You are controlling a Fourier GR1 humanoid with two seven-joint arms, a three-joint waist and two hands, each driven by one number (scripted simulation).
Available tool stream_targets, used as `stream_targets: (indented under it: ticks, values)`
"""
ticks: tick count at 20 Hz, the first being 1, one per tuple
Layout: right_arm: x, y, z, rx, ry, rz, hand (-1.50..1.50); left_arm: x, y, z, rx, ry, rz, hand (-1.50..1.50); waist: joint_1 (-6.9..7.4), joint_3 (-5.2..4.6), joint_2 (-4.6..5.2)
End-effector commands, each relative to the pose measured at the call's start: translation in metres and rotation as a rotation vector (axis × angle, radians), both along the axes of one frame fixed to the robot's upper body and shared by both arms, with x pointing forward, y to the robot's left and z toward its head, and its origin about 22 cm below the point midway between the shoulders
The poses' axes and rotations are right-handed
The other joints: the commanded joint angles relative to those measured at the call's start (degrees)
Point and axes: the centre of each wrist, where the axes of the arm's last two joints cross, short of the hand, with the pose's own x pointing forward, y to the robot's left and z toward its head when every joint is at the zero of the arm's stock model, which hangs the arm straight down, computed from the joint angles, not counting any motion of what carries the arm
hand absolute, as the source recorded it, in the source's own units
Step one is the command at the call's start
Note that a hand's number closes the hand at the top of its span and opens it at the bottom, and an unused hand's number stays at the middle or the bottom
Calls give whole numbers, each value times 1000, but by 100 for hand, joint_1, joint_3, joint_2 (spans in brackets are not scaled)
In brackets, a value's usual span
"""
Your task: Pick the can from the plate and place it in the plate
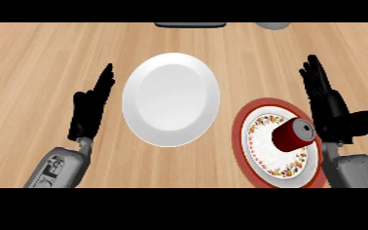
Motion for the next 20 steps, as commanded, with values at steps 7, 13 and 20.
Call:
stream_targets:
  ticks: [7, 13, 20]
  values:
    - [-8, -63, 41, 11, 25, -231, -150, -37, 88, -16, 266, -56, 80, 0, -5, -41, -118]
    - [-56, -13, 45, 437, -262, -493, -150, -70, 107, -34, 278, -90, 96, 0, -138, 5, -107]
    - [-127, -6, 70, 359, -182, -309, -150, -85, 109, -31, 259, -90, 82, 0, -80, 13, -74]
